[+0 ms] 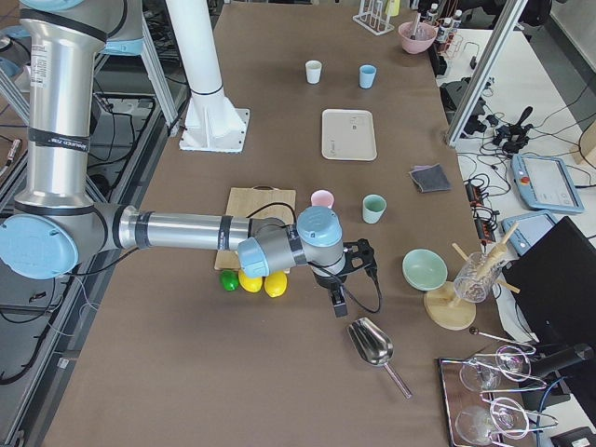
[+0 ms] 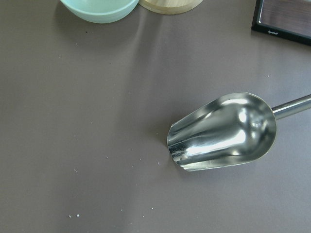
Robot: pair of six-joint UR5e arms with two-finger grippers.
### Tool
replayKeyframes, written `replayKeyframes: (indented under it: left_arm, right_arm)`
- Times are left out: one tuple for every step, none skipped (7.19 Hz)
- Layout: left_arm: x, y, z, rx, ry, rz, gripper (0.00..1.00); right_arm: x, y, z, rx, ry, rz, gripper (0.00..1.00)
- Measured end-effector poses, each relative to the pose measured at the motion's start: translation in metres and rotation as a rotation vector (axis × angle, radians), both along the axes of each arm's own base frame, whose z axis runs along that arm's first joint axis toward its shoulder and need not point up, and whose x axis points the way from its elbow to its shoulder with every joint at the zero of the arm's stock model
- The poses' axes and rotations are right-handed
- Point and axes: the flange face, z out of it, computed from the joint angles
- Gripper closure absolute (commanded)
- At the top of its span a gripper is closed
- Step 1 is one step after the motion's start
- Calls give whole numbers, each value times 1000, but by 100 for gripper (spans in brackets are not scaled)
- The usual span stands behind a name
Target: Place all cups on tray
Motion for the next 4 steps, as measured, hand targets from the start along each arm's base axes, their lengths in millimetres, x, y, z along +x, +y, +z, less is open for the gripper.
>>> replayKeyframes:
  left_arm:
    - [0,-3,3,0,-3,6,2]
    - [1,-7,5,-7,-3,6,2]
    - [1,-8,8,-12,-2,6,2]
    - [1,-8,8,-10,3,8,2]
  right_arm:
    - [0,3,1,-7,-34,-7,0]
    - [1,8,1,-16,-83,-17,0]
    - [2,9,0,-18,-107,-20,0]
    - [2,9,-1,-17,-115,-21,0]
